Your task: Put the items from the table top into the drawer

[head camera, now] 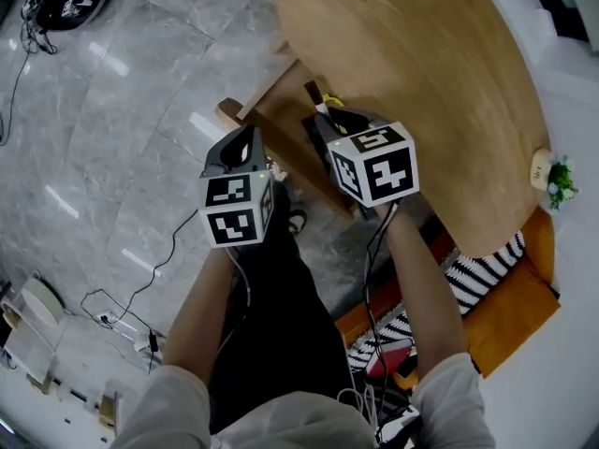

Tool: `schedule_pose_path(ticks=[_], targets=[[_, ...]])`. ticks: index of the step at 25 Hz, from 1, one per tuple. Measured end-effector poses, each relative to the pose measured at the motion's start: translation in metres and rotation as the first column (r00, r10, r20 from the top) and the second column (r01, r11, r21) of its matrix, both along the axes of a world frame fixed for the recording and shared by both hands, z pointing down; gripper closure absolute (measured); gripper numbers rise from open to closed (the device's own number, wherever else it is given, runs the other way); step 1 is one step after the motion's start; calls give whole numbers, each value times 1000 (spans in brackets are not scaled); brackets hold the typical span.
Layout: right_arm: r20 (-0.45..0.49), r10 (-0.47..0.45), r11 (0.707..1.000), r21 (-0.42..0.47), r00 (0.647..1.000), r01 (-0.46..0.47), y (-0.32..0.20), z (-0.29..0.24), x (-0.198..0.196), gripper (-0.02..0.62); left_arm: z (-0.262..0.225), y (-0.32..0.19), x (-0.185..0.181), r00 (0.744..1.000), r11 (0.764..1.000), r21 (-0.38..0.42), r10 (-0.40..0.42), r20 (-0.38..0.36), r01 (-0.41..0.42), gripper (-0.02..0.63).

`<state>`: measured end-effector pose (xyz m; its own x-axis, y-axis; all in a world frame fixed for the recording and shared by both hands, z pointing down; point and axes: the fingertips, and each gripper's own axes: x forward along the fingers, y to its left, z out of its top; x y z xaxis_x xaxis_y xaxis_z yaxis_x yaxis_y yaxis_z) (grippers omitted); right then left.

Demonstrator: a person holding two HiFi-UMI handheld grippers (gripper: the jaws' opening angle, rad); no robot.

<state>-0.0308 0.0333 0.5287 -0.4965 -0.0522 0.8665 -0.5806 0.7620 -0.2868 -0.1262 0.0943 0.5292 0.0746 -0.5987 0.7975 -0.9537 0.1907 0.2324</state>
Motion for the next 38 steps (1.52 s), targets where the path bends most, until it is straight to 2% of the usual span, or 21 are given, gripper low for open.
schedule_pose_path(ticks=[3,9,11,12,16,23,29,33,38], targets=[[0,8,1000,-30,1000,-8,13,13,-11,538,7,13,-8,1000,1000,-13,-28,-5,28,595],[32,86,990,-119,996,-81,24,34,-31,527,16,20,-25,999,999,-24,-49,-3,48,596],[28,97,987,-132,995,-92,25,40,-32,457,18,19,-30,999,998,-25,-53,0,53,595],[24,99,986,-133,995,-95,25,42,-31,453,19,18,-32,998,998,-27,-56,2,56,595],[18,114,985,-129,993,-110,23,42,-26,485,21,18,-38,998,998,-38,-58,6,58,595],[16,140,986,-92,990,-138,14,31,2,489,14,4,-26,1000,1000,-25,-10,17,10,595],[7,201,979,-19,980,-201,7,-20,47,493,-45,-18,-13,1000,999,46,11,-9,-10,595],[0,339,939,55,941,-339,7,-87,104,537,-113,-17,-1,999,995,87,52,-3,-51,595],[13,491,843,244,871,-479,9,-188,171,600,-219,-24,8,993,976,186,110,45,-116,595]])
